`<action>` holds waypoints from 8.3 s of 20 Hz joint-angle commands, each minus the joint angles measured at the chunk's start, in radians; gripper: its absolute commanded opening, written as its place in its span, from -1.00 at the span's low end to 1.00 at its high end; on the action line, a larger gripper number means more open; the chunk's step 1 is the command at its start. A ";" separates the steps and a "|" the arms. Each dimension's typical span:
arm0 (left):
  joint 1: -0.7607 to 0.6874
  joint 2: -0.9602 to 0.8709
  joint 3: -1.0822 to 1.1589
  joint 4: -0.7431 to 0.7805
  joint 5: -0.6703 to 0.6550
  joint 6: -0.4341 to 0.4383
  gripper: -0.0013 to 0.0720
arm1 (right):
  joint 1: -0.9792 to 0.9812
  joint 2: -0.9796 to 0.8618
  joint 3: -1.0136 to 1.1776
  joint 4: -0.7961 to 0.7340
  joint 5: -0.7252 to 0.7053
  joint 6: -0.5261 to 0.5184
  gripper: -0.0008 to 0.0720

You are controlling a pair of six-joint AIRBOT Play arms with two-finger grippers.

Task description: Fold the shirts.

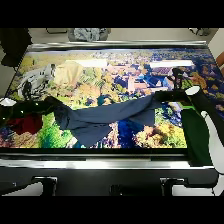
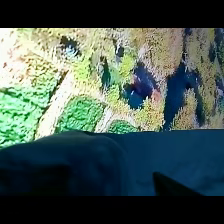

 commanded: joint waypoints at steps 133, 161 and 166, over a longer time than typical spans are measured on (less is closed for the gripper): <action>0.062 0.692 0.779 0.396 -0.318 -0.256 -0.88 | -0.234 0.829 0.591 -0.511 0.769 -0.019 -0.86; 0.009 -0.224 0.467 0.139 -0.191 0.024 -0.88 | 0.038 -0.051 0.360 -0.534 0.316 0.167 -0.86; 0.018 -0.214 0.354 0.333 -0.467 -0.075 -0.88 | 0.039 -0.045 0.256 -0.555 0.613 0.164 -0.86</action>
